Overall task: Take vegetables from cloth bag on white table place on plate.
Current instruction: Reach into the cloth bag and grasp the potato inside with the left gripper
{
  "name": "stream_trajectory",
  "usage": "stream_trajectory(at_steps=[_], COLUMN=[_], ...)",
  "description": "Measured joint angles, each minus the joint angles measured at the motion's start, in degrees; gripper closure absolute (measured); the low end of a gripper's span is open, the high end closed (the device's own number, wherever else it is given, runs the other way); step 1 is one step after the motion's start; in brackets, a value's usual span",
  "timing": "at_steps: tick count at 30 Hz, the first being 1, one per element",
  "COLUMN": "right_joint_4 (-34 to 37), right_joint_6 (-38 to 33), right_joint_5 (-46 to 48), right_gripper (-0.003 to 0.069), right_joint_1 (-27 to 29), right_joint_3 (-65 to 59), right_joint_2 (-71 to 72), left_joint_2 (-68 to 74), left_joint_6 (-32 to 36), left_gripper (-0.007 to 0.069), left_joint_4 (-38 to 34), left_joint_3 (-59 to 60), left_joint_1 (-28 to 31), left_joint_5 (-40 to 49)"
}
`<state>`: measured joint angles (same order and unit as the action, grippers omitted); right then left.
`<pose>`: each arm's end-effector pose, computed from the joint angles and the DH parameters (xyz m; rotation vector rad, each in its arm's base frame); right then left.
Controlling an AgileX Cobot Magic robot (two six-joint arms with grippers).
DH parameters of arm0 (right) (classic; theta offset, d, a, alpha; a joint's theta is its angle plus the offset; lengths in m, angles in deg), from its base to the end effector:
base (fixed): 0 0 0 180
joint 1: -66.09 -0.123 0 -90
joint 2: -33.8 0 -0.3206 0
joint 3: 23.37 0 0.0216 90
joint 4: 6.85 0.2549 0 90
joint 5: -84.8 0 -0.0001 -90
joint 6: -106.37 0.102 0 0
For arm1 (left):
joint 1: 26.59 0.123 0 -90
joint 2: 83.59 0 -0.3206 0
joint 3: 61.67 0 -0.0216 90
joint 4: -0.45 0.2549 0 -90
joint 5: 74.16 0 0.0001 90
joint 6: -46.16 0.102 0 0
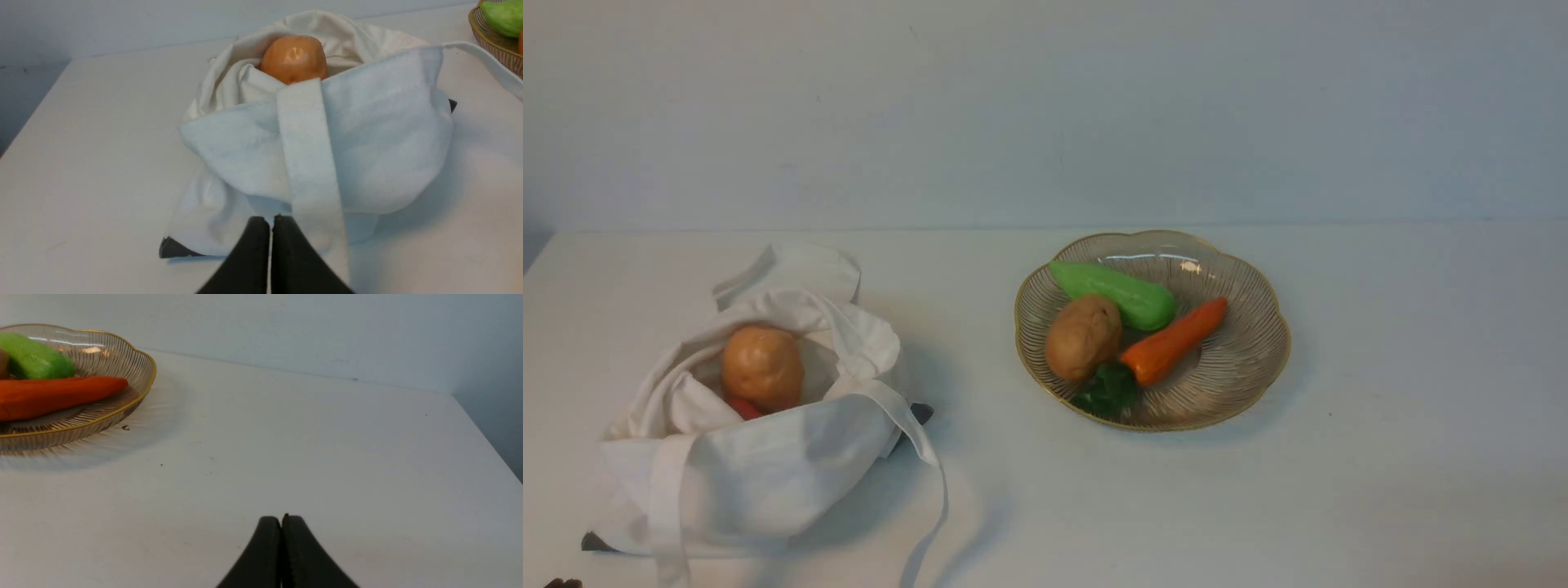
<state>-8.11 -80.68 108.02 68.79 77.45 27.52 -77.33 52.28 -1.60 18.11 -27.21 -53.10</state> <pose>0.0302 -0.0023 0.1670 -0.0853 1.8972 -0.1377 0.0316 -0.0017 0.1670 0.0876 1.8671 0.0312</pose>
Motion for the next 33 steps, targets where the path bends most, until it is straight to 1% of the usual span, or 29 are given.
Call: stream_trajectory(at_steps=[2,4,5,6,7,8,11,12,14,16,18,20,21,22,23,25,26,27,28,29,33], right_joint_4=[0.0,0.0,0.0,0.0,0.0,0.0,0.0,0.0,0.0,0.0,0.0,0.0,0.0,0.0,0.0,0.0,0.0,0.0,0.0,0.0,0.0], right_joint_6=[0.0,0.0,0.0,0.0,0.0,0.0,0.0,0.0,0.0,0.0,0.0,0.0,0.0,0.0,0.0,0.0,0.0,0.0,0.0,0.0,0.0], right_joint_5=[0.0,0.0,0.0,0.0,0.0,0.0,0.0,0.0,0.0,0.0,0.0,0.0,0.0,0.0,0.0,0.0,0.0,0.0,0.0,0.0,0.0], right_gripper=[0.0673,0.0673,0.0673,0.0673,0.0673,0.0673,0.0673,0.0673,0.0673,0.0673,0.0673,0.0673,0.0673,0.0673,0.0673,0.0673,0.0673,0.0673,0.0673,0.0673,0.0673], right_joint_1=[0.0,0.0,0.0,0.0,0.0,0.0,0.0,0.0,0.0,0.0,0.0,0.0,0.0,0.0,0.0,0.0,0.0,0.0,0.0,0.0,0.0], right_joint_3=[0.0,0.0,0.0,0.0,0.0,0.0,0.0,0.0,0.0,0.0,0.0,0.0,0.0,0.0,0.0,0.0,0.0,0.0,0.0,0.0,0.0], right_joint_2=[0.0,0.0,0.0,0.0,0.0,0.0,0.0,0.0,0.0,0.0,0.0,0.0,0.0,0.0,0.0,0.0,0.0,0.0,0.0,0.0,0.0], left_joint_2=[0.0,0.0,0.0,0.0,0.0,0.0,0.0,0.0,0.0,0.0,0.0,1.6,3.8,3.8,8.8,17.1,18.0,26.5,29.5,36.3,54.2], left_joint_6=[-1.5,-4.6,-4.8,-6.6,-6.8,-7.4,-7.8,-7.8,-8.1,-8.2,-8.0,-7.0,-6.5,-6.5,-5.5,-5.1,-5.2,-4.9,-4.6,-3.5,0.5], left_gripper=[0.0629,0.0629,0.0629,0.0629,0.0629,0.0629,0.0629,0.0629,0.0629,0.0629,0.0629,0.0629,0.0629,0.0629,0.0629,0.0629,0.0629,0.0629,0.0629,0.0629,0.0629], left_joint_4=[-3.1,-9.4,-10.1,-15.7,-16.3,-20.3,-27.7,-30.9,-33.3,-35.6,-35.0,-32.7,-31.0,-31.0,-28.4,-25.9,-25.6,-23.9,-22.9,-20.9,-16.1], left_joint_3=[0.0,0.0,0.0,0.0,0.0,0.0,0.0,0.0,0.0,-1.2,-5.0,-10.7,-14.4,-14.4,-21.0,-28.3,-29.0,-34.6,-36.6,-41.7,-52.6], left_joint_1=[0.0,0.0,0.0,0.0,0.0,0.0,0.0,0.0,0.1,0.1,0.1,0.1,0.1,0.1,0.1,0.1,0.1,0.1,0.1,0.1,0.1], left_joint_5=[-1.2,-4.1,-4.1,-7.6,-8.0,-10.5,-16.1,-21.6,-26.9,-34.7,-35.6,-31.9,-28.4,-28.4,-20.4,-9.9,-9.9,-0.7,4.0,12.8,27.3])
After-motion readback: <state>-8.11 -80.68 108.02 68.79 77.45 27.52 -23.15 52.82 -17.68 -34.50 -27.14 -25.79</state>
